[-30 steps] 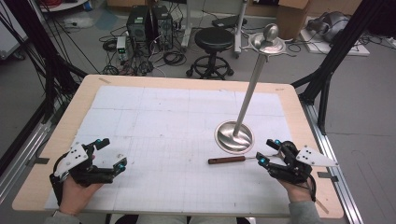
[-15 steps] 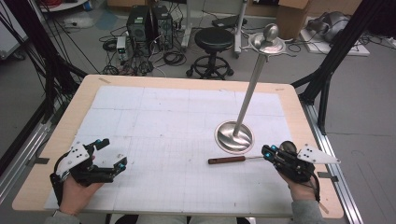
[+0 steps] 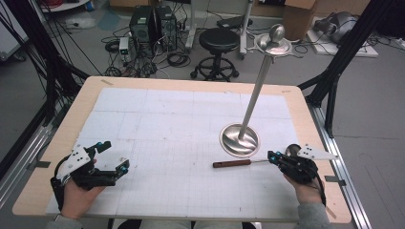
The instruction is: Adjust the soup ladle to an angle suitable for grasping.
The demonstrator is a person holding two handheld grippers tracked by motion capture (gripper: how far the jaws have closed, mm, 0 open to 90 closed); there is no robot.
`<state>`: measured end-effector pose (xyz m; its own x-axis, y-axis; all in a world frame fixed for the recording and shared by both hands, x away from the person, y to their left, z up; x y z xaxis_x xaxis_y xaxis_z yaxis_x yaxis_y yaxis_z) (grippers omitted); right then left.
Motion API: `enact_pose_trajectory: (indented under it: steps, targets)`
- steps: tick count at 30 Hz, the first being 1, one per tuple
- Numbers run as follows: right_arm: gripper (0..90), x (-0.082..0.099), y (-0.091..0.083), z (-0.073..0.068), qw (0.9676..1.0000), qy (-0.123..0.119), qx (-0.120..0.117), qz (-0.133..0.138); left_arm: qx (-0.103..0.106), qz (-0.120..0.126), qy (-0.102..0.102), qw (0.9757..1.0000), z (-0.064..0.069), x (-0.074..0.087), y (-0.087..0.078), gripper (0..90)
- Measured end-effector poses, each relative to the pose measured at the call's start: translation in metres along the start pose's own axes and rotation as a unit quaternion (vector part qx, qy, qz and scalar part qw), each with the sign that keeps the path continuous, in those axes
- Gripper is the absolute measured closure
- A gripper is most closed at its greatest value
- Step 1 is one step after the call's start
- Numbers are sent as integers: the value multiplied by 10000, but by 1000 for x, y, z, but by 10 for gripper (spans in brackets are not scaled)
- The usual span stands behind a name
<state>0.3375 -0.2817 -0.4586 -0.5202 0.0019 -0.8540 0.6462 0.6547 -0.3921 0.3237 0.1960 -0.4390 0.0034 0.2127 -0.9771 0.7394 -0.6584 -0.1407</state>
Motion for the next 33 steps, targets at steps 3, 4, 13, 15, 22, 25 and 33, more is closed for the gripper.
enact_pose_trajectory:
  steps: [3,4,13,15,22,25,33]
  targets:
    - [895,2,4,8,9997,-40,201,-114,1,-26,-1,10000,0,1,0,18]
    - [895,3,6,11,9995,28,263,-145,2,-26,-5,10000,0,1,0,18]
    - [896,9,13,28,9966,124,694,-427,12,-43,-2,10000,0,1,0,18]
    - [895,11,14,31,9959,62,753,-489,15,-40,-19,10000,1,1,1,18]
    - [895,16,19,42,9925,66,982,-725,39,-78,-14,10000,1,3,1,18]
    - [894,15,20,46,9920,154,1024,-719,33,-77,-14,10000,1,3,1,18]
    - [895,16,25,52,9909,303,996,-849,49,-89,-28,9999,1,3,2,18]
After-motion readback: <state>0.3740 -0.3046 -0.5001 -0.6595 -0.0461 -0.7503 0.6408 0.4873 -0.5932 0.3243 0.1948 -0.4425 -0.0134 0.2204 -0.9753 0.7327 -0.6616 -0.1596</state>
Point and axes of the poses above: each handheld gripper's, and its own axes: y roughly forward along the jaws, x roughly out of its underside, z roughly to its right, the point moved 10 cm from there along y, roughly forward along the jaws, and after that the axes turned 13 degrees about y, right-handed, at the moved point
